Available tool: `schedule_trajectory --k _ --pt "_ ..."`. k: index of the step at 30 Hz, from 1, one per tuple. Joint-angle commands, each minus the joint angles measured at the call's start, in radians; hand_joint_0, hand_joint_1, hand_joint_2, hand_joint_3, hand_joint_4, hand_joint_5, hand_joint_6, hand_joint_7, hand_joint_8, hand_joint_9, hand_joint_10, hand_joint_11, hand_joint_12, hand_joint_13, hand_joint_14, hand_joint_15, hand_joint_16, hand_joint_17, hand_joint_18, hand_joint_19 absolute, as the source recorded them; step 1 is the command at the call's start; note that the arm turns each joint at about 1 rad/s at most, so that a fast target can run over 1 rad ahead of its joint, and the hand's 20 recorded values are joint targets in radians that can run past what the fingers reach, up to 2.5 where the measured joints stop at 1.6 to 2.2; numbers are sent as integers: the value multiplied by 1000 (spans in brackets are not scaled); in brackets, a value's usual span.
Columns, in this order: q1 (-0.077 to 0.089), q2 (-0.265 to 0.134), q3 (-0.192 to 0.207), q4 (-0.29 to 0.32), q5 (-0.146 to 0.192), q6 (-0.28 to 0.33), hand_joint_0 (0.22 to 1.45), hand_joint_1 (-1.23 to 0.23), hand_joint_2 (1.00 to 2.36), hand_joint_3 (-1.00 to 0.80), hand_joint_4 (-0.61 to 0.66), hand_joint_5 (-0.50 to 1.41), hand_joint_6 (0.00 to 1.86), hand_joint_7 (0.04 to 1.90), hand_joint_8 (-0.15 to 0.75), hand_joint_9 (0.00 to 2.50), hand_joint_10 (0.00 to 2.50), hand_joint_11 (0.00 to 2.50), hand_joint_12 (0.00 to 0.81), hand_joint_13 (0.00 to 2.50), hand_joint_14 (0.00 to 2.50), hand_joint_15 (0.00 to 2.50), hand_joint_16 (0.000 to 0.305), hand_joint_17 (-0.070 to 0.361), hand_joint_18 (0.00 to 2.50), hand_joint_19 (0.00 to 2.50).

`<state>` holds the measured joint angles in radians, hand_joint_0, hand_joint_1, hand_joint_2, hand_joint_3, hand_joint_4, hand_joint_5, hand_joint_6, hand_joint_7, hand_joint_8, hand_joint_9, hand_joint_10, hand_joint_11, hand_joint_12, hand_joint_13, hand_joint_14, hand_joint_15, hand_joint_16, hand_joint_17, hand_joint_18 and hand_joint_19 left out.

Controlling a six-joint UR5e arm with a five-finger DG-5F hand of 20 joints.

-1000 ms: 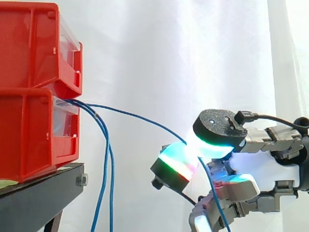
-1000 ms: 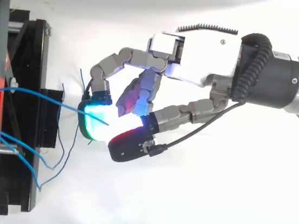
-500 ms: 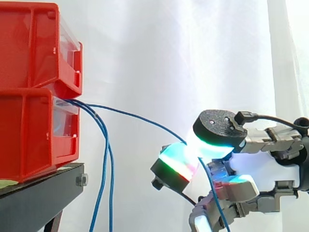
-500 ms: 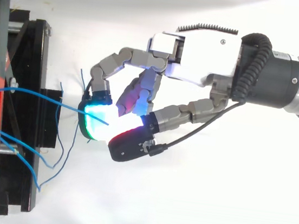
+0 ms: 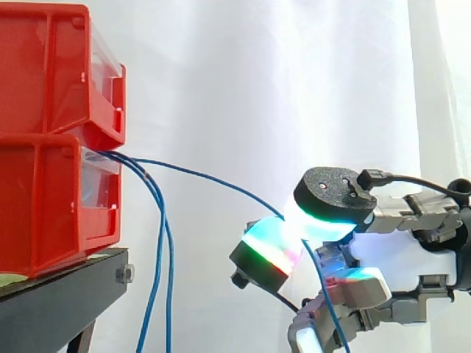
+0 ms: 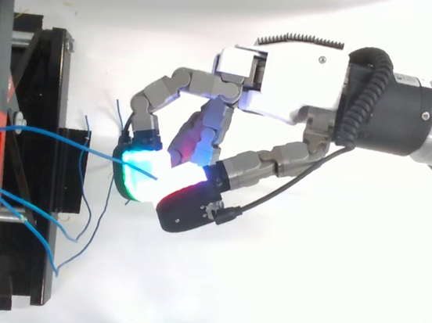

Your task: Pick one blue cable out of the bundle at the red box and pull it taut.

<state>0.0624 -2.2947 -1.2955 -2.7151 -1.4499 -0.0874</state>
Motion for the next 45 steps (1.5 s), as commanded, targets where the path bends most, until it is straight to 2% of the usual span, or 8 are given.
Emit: schedule_trajectory --k 1,21,32,35,40,45 --pt "0 0 -1 0 0 0 478 -883 1780 -42 -313 -26 889 1219 365 1391 9 749 434 1028 13 473 64 145 784 321" --pt "0 0 -1 0 0 0 479 -882 1770 -46 -313 -27 889 1219 365 1359 11 716 436 1018 14 467 64 144 787 326" --pt "0 0 -1 0 0 0 472 -872 1781 -76 -358 -33 897 1183 324 898 1 592 442 999 12 475 63 142 797 322" --pt "0 0 1 0 0 0 469 -870 1791 -84 -364 -34 899 1167 320 852 0 561 444 985 12 474 63 141 799 328" --pt "0 0 1 0 0 0 468 -873 1790 -95 -369 -37 901 1164 320 830 3 545 447 971 11 473 62 139 805 335" --pt "0 1 1 0 0 0 474 -871 1766 -88 -366 -38 902 1157 346 939 1 603 452 953 13 464 62 138 801 336"
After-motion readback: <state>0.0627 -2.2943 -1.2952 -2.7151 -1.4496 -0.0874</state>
